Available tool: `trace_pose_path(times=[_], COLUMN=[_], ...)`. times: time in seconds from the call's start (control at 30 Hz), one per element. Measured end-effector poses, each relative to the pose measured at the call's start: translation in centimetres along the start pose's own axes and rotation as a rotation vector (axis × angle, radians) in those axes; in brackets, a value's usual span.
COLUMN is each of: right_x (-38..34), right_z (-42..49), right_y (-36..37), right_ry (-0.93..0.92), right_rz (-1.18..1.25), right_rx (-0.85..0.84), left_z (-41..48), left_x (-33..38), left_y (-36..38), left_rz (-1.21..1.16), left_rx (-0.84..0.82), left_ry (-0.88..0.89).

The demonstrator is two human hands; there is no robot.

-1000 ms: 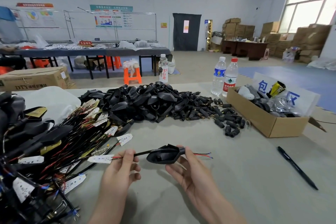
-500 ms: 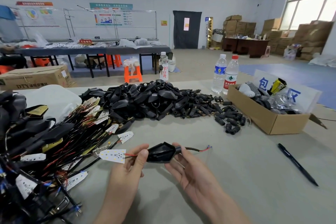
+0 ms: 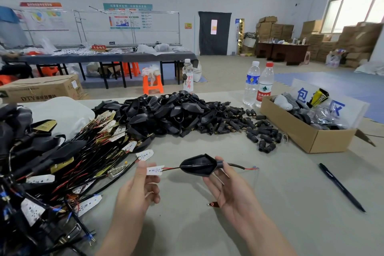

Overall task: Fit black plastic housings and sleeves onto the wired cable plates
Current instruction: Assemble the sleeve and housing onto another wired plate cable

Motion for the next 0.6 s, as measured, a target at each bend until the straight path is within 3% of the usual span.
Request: trace_pose_path(times=[0.17,0.4,0.6], right_x=[0.08,0.43,0.7], right_z=[0.03,-0.11,-0.15], right_y=[0.06,0.33,0.47], right_ry=[-0.017,-0.044,-0.046], right_rz=[-0.039,-0.107,-0.137], right_rx=[0.008,-0.012,-0.025], left_z=[0.07,-0.69,-0.77], left_x=[0.25,0.99,0.39], left_y=[-0.51,-0.18,0.05], left_rz=[-0.036,0.115,0.14], left_rx=[0.011,-0.042,-0.034], left_ry=[0.024,0.245,0.232])
Point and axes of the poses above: each hand's wrist, its own z-axis towards the middle knuckle, its own y-axis out of the palm, x = y × z, the point moved 4 cm from there along z, towards the middle knuckle, and after that the axes turned 15 degrees about -z, right-handed, at the moved point
